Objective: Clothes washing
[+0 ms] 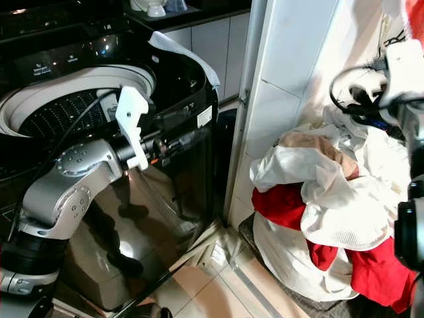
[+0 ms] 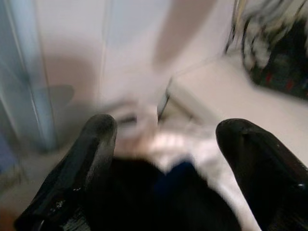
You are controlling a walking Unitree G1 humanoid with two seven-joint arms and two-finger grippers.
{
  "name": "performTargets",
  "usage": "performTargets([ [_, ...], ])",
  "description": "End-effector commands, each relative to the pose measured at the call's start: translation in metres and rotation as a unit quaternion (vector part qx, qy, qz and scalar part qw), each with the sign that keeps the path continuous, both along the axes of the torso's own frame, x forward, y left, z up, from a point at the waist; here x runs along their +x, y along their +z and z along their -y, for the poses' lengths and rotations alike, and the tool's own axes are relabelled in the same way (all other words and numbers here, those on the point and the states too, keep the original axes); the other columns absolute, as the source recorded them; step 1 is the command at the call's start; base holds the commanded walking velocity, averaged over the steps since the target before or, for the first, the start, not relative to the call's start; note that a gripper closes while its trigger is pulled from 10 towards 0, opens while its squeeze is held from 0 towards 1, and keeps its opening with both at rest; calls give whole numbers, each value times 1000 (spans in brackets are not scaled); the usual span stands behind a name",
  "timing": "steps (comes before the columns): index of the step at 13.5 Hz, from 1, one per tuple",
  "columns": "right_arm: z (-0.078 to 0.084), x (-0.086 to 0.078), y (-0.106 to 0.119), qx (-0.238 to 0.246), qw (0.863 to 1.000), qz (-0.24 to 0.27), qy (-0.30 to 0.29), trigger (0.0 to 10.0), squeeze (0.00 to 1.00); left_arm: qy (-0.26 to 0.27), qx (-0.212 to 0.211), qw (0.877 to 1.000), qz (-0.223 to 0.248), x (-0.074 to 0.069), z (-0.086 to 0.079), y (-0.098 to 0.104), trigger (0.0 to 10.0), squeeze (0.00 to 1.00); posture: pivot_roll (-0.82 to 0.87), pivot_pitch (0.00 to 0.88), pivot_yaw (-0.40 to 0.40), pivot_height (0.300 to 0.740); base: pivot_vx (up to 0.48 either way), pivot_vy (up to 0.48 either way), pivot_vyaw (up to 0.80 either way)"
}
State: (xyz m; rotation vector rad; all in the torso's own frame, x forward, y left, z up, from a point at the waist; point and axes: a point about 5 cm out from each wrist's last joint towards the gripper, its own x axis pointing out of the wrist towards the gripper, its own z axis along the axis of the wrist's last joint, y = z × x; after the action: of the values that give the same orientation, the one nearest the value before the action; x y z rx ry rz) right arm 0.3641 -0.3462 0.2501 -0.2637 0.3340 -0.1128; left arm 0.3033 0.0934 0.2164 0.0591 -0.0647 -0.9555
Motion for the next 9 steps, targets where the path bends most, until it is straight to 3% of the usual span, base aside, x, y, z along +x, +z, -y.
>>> performTargets([
  [1, 5, -3, 1, 17, 1000, -10, -4, 10000, 0, -18, 6, 1000, 2, -5, 2, 4, 10000, 0, 55, 0, 34, 740, 0, 0, 0],
  [5, 12, -9, -16, 38, 998, -29, -28, 10000, 0, -50, 26, 998, -4, -11, 4, 1, 10000, 0, 48, 0, 41, 740, 0, 0, 0],
  [6, 12, -10, -17, 44, 998, -27, -30, 4471, 0, -50, 27, 998, -2, -11, 4, 2, 10000, 0, 49, 0, 41, 740, 0, 0, 0],
  [7, 13, -10, -16, 49, 998, -23, -28, 0, 0, -49, 27, 998, -1, -11, 3, 3, 10000, 0, 49, 0, 38, 740, 0, 0, 0],
  [9, 13, -9, -14, 53, 998, -21, -26, 0, 0, -49, 28, 998, -3, -11, 3, 3, 10000, 0, 51, 0, 37, 740, 0, 0, 0],
])
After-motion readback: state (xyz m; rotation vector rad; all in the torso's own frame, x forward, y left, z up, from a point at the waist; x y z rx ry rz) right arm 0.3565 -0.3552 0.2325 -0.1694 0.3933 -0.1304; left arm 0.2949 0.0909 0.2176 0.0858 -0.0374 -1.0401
